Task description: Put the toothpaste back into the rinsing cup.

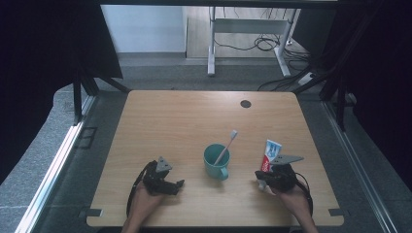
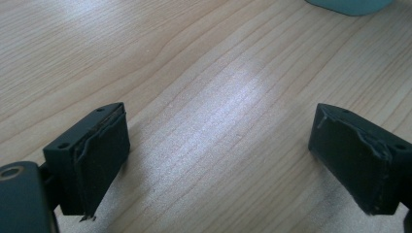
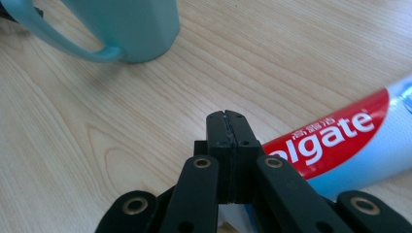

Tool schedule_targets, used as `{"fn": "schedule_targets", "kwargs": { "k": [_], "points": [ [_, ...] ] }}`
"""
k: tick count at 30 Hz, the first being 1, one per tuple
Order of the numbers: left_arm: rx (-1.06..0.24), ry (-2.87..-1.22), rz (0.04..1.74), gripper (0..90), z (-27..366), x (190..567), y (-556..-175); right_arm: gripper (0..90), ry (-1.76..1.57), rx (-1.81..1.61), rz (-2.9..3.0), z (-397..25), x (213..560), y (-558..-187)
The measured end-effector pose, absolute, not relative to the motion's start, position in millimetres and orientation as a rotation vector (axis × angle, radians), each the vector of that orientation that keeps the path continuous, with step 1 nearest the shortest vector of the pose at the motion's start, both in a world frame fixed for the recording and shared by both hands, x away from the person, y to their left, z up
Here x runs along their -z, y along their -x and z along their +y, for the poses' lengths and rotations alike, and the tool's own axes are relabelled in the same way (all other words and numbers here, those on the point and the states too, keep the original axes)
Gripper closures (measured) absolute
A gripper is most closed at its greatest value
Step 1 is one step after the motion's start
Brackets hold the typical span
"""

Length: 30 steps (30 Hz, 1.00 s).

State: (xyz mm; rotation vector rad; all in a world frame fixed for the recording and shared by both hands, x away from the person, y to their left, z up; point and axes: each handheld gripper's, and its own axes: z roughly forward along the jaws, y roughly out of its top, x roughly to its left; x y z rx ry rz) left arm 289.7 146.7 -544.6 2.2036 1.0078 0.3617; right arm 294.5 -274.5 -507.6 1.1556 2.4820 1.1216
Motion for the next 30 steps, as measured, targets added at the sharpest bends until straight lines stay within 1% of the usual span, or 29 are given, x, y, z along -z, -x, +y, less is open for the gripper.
{"fn": "schedule_targets", "kwargs": {
  "k": [15,25,30],
  "points": [
    [-0.363,-2.201,1.011,7.6,146.5,544.7,-289.5,88.8,-1.235,-1.078,2.454,-306.9,519.0,-279.5],
    [-0.363,-2.201,1.012,7.7,146.4,544.7,-289.4,88.7,-1.292,-1.041,2.412,-334.2,518.8,-276.0],
    [-0.363,-2.201,1.012,7.6,146.4,544.7,-289.4,87.4,-1.299,-1.028,2.41,-335.5,519.3,-274.6]
  ]
}}
